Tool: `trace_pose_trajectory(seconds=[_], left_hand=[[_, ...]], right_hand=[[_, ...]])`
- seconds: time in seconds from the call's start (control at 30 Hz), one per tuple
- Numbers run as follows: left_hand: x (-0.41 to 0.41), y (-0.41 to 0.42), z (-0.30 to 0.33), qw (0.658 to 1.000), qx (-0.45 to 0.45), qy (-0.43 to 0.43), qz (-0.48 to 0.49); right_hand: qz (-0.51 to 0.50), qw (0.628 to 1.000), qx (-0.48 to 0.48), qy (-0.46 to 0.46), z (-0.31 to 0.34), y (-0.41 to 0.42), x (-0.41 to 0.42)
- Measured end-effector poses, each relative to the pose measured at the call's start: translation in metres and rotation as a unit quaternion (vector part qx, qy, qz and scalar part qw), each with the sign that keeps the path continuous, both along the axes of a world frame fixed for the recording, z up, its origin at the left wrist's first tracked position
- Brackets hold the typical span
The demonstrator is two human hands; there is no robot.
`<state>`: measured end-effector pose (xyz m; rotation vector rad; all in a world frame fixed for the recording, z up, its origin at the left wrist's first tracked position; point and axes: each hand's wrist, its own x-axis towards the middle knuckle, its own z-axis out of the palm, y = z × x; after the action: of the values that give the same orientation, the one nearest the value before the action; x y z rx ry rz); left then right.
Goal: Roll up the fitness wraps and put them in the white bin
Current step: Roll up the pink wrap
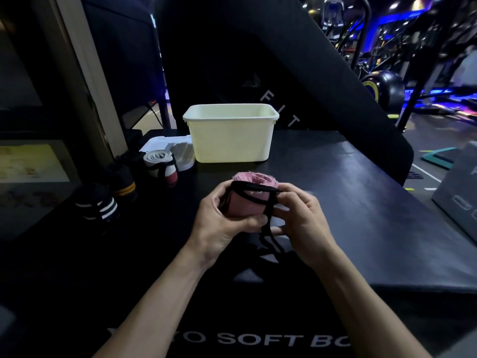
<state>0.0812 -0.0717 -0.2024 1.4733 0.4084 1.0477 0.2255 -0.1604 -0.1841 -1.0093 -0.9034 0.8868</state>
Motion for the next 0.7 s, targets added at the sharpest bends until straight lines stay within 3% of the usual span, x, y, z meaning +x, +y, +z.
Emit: trace_pose_trajectory(seconds=[0.23,0.43,0.6,0.7], left_hand=[[-0.004,0.007,0.001,0.995,0.079,0.043,0.031],[-0.016,0.007,0.008,0.949,0.221,0.203,0.092],[-0.024,0.011,0.009,0.945,0.232,0.228,-0.014],[-0.026,0.013,0.008,0.944,0.247,0.218,0.010]], right_hand=[[0.005,1.000,0.006,-0.010,-0.002,0.002,-0.001],[-0.038,0.982,0.005,-0.187,0.000,0.000,0.001],[-0.074,0.964,0.013,-0.254,-0.003,0.001,0.011],[-0.068,0.959,0.021,-0.274,0.000,0.002,0.013]])
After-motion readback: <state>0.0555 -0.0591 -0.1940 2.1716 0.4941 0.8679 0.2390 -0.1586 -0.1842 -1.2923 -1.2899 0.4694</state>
